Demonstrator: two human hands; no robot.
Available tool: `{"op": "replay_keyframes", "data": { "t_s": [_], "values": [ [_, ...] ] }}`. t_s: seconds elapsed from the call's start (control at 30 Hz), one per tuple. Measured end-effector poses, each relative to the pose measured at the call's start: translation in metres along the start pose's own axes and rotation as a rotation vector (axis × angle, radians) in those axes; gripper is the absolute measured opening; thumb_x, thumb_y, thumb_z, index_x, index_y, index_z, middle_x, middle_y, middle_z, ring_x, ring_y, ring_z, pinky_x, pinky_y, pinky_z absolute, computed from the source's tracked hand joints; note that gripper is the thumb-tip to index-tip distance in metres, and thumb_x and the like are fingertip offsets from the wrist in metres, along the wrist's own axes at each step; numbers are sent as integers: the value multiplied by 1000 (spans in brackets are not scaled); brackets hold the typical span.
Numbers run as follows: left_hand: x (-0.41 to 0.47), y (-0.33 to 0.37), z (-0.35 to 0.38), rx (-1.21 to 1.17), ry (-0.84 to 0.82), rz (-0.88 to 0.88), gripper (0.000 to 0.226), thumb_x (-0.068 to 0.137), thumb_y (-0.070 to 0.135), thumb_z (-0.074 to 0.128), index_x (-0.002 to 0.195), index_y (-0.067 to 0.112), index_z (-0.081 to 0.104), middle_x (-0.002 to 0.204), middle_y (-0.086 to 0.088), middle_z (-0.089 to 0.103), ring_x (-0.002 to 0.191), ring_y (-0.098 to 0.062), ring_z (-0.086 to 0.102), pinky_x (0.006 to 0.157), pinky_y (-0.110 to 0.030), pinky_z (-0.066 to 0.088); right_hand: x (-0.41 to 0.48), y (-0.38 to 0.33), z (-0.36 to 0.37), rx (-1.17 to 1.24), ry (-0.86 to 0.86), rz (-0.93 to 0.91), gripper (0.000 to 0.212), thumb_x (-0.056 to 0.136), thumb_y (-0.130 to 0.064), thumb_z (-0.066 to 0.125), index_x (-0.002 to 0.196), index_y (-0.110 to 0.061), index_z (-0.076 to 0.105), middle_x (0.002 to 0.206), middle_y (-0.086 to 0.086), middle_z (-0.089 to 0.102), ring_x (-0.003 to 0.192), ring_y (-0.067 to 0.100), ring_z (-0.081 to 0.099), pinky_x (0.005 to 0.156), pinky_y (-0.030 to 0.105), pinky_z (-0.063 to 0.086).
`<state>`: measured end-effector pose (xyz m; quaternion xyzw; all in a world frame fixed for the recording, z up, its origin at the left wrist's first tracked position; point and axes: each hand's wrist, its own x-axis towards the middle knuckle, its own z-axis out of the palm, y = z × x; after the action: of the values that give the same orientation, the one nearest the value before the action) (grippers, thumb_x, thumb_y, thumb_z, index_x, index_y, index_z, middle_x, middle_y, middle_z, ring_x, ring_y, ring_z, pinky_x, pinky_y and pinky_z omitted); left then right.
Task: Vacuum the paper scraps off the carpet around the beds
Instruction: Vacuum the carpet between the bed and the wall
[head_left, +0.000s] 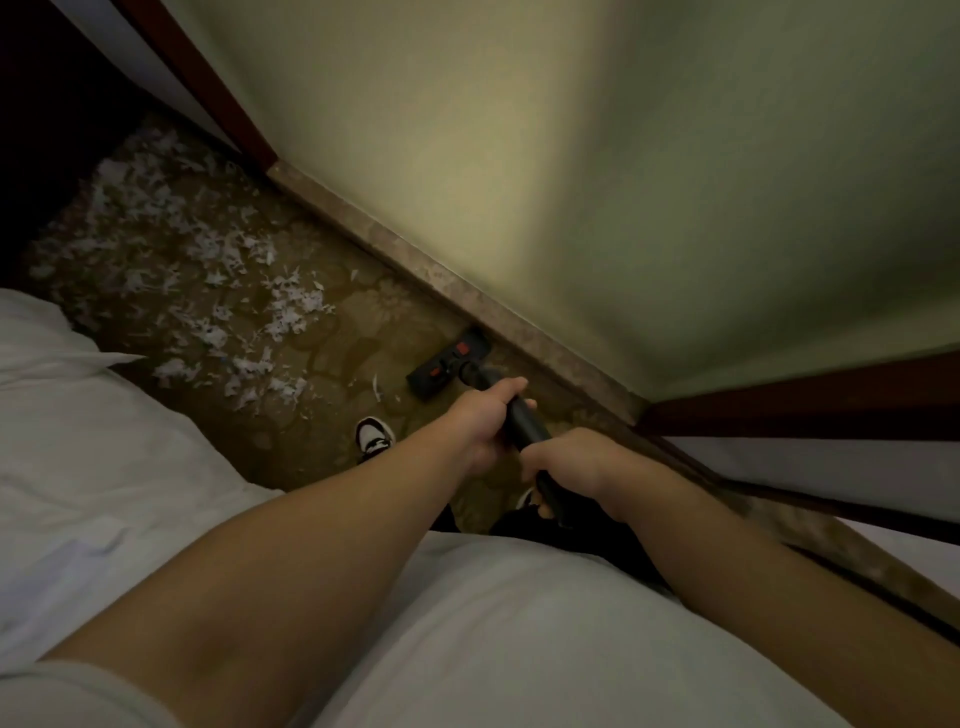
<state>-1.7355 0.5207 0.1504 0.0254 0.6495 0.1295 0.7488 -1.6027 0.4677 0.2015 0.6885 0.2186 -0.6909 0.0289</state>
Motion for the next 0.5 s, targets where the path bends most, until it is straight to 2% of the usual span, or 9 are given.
{"op": "replay_keyframes", "data": {
  "t_s": [0.03,0.13,0.2,0.33,0.5],
  "values": [
    [-1,-8,11,4,-9,-8,24,99,26,65,109,9,52,106,-11,65,99,-31,62,91,-50,51,-5,9,-9,2,-4,3,21,84,-14,72,100,0,71,78,15,72,65,28,69,56,30,56],
    [-11,-27,37,9,-50,-36,33,99,28,64,125,8,55,106,-10,65,98,-30,62,77,-46,52,-19,32,-30,-4,-28,22,20,86,-16,73,99,0,71,73,13,71,63,27,70,54,29,55],
    [-15,-35,49,6,-59,-51,36,99,28,63,130,10,56,107,-9,64,99,-30,61,79,-46,50,-26,41,-40,-15,-41,31,20,88,-17,72,99,0,69,69,12,71,61,26,70,52,28,55],
    [-23,-40,64,8,-76,-67,26,100,27,62,118,9,58,108,-10,64,99,-31,60,91,-47,48,-33,45,-53,-30,-43,35,29,89,-20,72,108,1,66,75,15,73,64,28,72,58,33,58],
    [-30,-41,57,-26,-109,-87,27,100,28,61,118,8,57,105,-9,63,94,-29,60,82,-46,48,-44,40,-52,-82,-67,34,27,90,-19,72,108,-1,64,71,14,72,63,28,71,59,33,58]
  ]
}}
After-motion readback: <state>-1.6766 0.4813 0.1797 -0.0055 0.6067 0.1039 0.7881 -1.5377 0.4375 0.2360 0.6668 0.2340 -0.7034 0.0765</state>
